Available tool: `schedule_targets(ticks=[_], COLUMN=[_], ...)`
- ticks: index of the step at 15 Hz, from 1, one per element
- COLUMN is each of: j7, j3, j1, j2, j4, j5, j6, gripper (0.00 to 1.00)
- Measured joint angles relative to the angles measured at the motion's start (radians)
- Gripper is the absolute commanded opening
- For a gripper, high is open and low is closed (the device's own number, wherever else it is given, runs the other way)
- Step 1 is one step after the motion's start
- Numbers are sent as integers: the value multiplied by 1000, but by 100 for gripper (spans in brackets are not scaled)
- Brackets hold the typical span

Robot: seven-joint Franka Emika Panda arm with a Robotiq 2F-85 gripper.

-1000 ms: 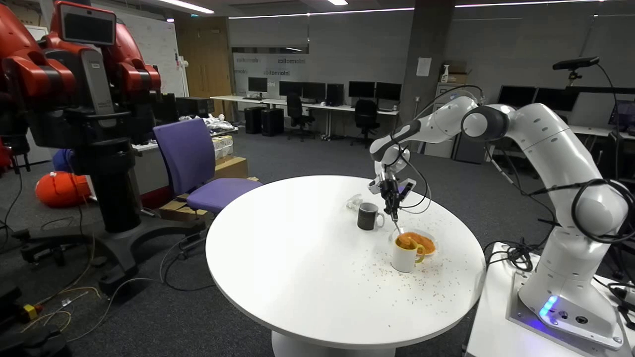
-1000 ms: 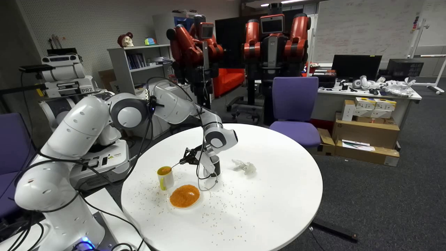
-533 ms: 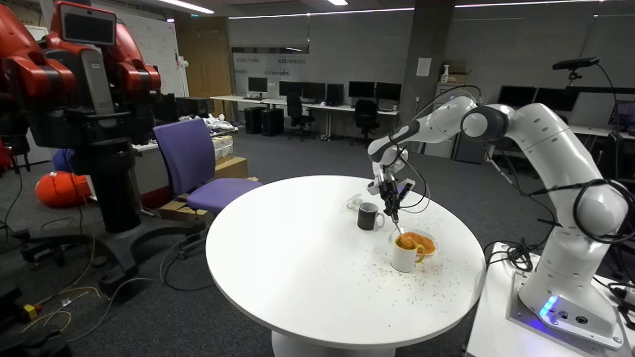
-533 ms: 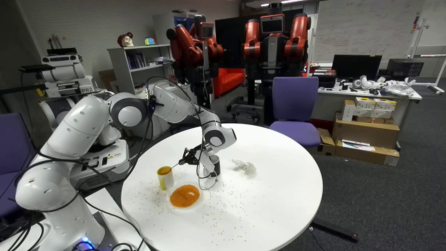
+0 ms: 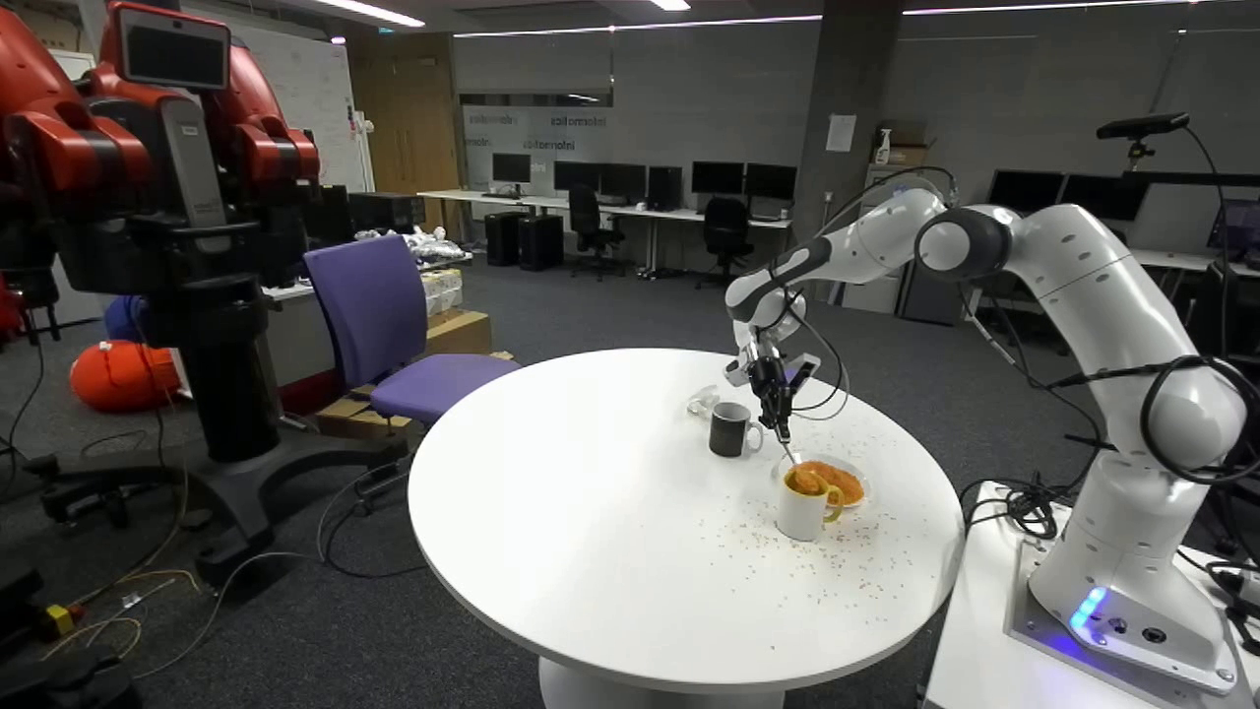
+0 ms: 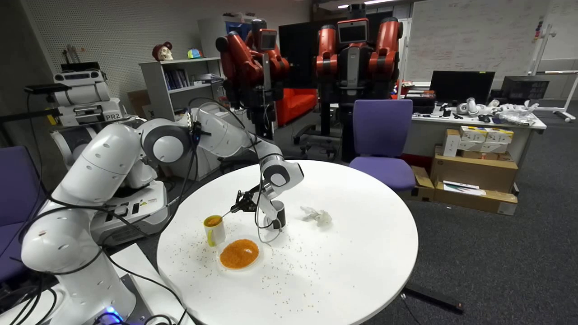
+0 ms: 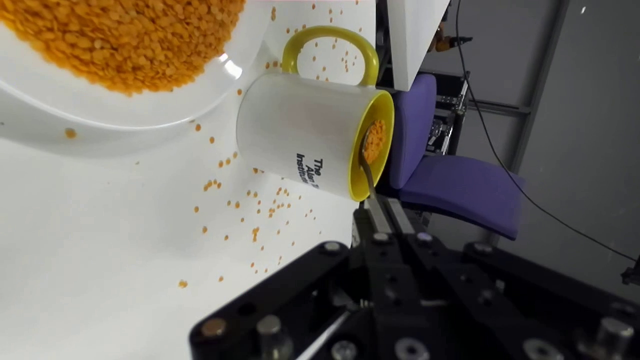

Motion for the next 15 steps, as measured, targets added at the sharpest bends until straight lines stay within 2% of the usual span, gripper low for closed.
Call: schedule_targets(ticks=[15], j7=[-4], j3=[19], j1=[24], j2=[-75], j4=[-67], j5=[-32], j6=[106], gripper=[1])
